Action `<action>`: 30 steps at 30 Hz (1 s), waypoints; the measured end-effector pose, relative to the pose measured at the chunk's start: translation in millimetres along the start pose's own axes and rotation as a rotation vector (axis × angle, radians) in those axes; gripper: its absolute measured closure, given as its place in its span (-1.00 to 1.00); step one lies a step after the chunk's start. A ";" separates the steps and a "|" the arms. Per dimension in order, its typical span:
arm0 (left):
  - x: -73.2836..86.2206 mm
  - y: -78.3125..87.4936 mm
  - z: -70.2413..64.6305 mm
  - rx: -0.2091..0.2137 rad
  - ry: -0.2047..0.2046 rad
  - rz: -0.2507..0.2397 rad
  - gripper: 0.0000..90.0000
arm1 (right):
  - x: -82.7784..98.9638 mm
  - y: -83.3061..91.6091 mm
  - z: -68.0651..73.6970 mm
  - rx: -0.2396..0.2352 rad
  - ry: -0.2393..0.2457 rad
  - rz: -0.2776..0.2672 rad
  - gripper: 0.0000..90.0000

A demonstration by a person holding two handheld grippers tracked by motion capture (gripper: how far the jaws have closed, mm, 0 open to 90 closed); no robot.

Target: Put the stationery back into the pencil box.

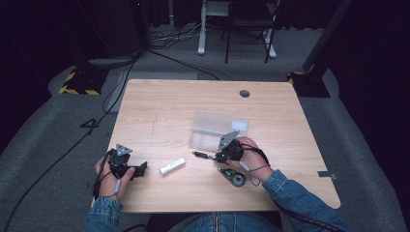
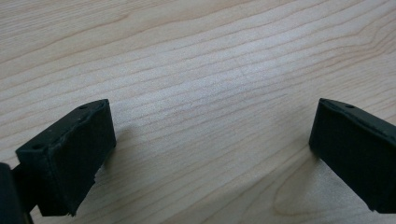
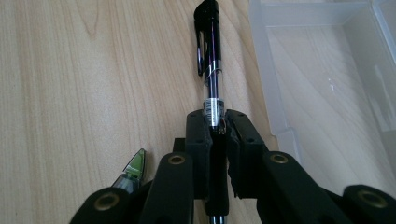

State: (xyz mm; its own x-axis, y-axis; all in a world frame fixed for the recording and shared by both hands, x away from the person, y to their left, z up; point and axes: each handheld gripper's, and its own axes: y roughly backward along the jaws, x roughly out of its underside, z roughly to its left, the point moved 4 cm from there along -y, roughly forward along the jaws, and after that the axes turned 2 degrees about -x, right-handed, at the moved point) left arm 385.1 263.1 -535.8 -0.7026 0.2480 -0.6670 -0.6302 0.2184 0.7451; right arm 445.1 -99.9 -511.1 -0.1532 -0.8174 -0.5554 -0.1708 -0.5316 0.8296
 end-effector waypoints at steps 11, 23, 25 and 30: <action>0.0 0.1 0.0 -0.001 0.000 0.001 -0.99 | -8.1 9.7 5.9 -0.016 0.029 -0.043 0.78; 0.0 0.0 0.0 -0.001 0.000 0.000 -0.99 | -18.3 32.4 9.4 -0.028 0.038 -0.112 0.78; 0.0 0.0 0.0 -0.001 0.000 0.000 -0.99 | -19.1 35.7 9.4 -0.029 0.036 -0.120 0.78; 0.0 0.0 0.0 -0.001 0.000 0.000 -0.99 | -20.5 44.8 7.0 -0.024 0.029 -0.145 0.78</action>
State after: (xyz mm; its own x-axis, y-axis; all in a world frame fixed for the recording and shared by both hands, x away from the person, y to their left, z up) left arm 385.1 263.1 -535.8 -0.7028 0.2481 -0.6667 -0.6304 0.2171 0.7453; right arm 433.7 -105.3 -463.0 -0.1001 -0.7376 -0.6678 -0.1658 -0.6494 0.7421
